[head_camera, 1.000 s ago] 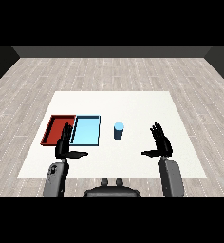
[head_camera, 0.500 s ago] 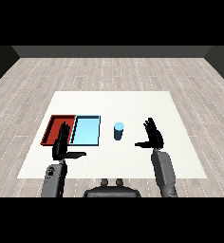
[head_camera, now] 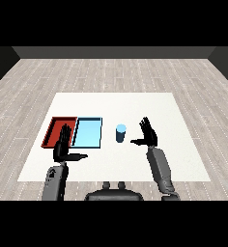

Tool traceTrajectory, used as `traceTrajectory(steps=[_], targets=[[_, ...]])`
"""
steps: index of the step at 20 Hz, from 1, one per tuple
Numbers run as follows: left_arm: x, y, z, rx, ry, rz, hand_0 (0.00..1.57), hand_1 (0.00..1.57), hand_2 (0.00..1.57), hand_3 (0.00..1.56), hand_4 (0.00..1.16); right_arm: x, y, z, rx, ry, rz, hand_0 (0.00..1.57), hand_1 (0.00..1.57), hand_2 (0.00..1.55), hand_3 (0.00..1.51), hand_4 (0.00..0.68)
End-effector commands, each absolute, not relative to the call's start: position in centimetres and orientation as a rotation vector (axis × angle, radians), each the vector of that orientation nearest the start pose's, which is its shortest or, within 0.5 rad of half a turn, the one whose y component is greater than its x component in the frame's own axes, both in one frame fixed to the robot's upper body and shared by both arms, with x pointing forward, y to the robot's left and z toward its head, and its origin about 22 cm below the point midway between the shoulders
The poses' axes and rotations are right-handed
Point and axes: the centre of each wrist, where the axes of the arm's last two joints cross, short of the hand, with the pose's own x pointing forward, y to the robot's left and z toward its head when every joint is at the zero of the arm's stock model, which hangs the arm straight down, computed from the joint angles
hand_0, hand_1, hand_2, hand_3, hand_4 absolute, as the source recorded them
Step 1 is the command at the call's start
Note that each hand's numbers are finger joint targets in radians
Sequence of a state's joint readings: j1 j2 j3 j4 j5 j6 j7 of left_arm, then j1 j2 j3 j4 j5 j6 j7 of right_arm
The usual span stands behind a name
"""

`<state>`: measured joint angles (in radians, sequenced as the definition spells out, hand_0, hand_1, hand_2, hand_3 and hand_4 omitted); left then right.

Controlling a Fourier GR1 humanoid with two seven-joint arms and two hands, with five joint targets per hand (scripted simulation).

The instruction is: Pick the blue can and put it in the blue box

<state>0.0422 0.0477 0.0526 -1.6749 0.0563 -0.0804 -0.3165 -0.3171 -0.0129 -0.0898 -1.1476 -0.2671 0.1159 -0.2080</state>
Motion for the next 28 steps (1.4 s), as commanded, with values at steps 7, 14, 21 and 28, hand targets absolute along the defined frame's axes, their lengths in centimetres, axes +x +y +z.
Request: traceTrajectory(steps=[7, 14, 21, 28], targets=[[21.5, 24.8, 1.3, -0.011, -1.946, -0.001, 0.0, 0.0, 0.0, 0.0, 0.0, 31.5, -18.9, -4.7, 0.359, -1.595, -0.13, 0.0, 0.0, 0.0, 0.0, 0.0], [23.8, 26.4, 0.7, -0.011, -1.95, 0.018, 0.0, 0.0, 0.0, 0.0, 0.0, 34.4, -15.0, -4.3, 0.334, -1.603, -0.048, 0.0, 0.0, 0.0, 0.0, 0.0], [23.9, 25.3, 1.7, -0.016, -1.955, 0.004, 0.0, 0.0, 0.0, 0.0, 0.0, 35.1, -11.6, -3.4, 0.318, -1.55, -0.034, 0.0, 0.0, 0.0, 0.0, 0.0], [23.6, 25.9, 2.0, -0.034, -1.947, 0.013, 0.0, 0.0, 0.0, 0.0, 0.0, 34.6, -12.7, -6.7, 0.294, -1.549, -0.009, 0.0, 0.0, 0.0, 0.0, 0.0]])
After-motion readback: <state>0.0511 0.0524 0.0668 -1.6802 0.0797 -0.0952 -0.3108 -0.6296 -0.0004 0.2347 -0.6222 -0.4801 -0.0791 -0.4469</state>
